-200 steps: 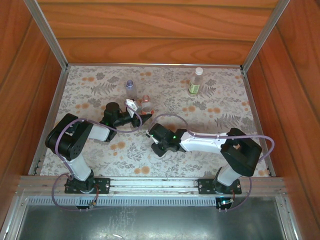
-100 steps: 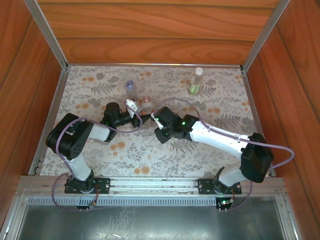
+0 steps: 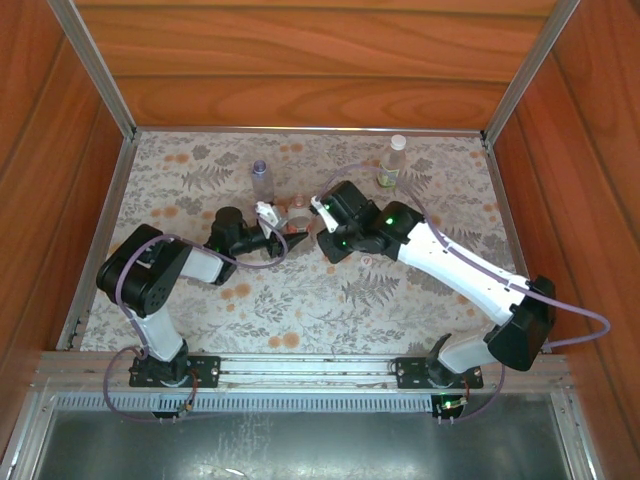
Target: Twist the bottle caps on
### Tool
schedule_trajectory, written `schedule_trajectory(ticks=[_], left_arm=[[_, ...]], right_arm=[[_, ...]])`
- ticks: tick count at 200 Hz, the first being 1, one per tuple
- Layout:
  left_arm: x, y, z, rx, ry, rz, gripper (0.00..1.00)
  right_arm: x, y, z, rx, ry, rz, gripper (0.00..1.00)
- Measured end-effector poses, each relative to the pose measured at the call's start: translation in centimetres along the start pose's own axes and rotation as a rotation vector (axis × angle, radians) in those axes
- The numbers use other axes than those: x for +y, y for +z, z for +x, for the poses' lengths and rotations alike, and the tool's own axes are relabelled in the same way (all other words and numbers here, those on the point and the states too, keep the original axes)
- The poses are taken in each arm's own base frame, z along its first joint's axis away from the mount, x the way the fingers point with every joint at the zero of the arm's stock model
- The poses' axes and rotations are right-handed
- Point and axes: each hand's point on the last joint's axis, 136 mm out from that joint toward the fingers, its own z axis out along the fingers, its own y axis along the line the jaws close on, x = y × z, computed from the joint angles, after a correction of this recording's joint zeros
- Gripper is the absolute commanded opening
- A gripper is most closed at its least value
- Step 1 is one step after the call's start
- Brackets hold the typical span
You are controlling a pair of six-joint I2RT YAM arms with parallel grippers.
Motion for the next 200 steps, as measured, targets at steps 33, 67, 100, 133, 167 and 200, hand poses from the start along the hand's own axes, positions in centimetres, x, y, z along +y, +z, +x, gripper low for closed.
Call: schedule_trajectory(ticks=[33, 67, 100, 133, 167, 200], left_arm=[[-1.0, 0.6, 0.0, -0.004, 0.007, 0.027, 0.65], [-2.0, 1.2, 0.0, -0.009, 0.008, 0.056, 0.65], [-3.1, 1.7, 0.0, -0.013, 0.008, 0.086, 0.64], [-4.0, 2.3, -0.1, -0.021, 0.007, 0.114, 0.65], [-4.5, 2.9, -0.1, -0.031, 0.001, 0.131, 0.64], [-4.6, 3.0, 0.0, -0.038, 0.000, 0.137, 0.64]], right_arm=[[-1.3, -2.5, -2.2, -0.031, -0.010, 0.023, 0.38], [-2.6, -3.7, -3.8, -0.041, -0.011, 0.043, 0.38], [-3.2, -4.1, -5.2, -0.029, -0.027, 0.051, 0.38], [-3.0, -4.1, -6.6, -0.021, -0.059, 0.046, 0.38], [-2.8, -3.8, -7.4, 0.000, -0.083, 0.037, 0.38], [-2.6, -2.4, -7.0, 0.049, -0.095, 0.024, 0.38]])
